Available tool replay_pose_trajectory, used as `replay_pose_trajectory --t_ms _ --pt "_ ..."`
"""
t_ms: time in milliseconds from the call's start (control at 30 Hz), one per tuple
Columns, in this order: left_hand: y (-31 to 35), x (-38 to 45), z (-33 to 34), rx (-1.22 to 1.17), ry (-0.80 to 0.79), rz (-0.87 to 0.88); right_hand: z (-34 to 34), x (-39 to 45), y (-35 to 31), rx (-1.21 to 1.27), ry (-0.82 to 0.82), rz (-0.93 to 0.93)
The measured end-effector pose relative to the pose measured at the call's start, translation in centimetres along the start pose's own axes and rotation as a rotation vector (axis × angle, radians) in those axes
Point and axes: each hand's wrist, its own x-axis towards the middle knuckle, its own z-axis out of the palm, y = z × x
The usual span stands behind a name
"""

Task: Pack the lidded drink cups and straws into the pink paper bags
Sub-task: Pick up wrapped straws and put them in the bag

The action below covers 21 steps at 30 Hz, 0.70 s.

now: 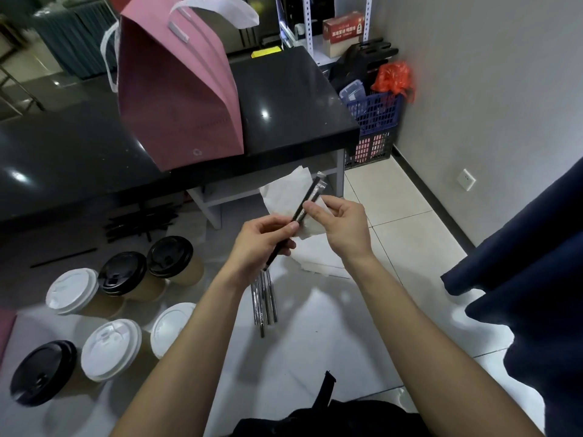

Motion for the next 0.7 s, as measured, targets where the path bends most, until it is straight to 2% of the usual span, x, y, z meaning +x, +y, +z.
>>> replay_pose_trajectory --t_ms 167,367,533,700 --pt "0.5 -0.6 0.2 0.027 0.006 0.0 -0.1 -0.2 -0.1 0.037 0.094 -0.008" --pt "0.7 -0.9 0.2 0.012 0.027 0.044 -0.1 -0.7 -0.3 0.032 0.071 0.0" --pt "0.9 -1.4 -0.1 0.048 0.07 0.049 1.0 -1.6 -0.8 -0.104 0.092 -0.044" --pt "1.0 -2.5 -1.8 0.069 0.124 0.048 3.0 -2.7 -1.3 -0.145 0.028 -0.063"
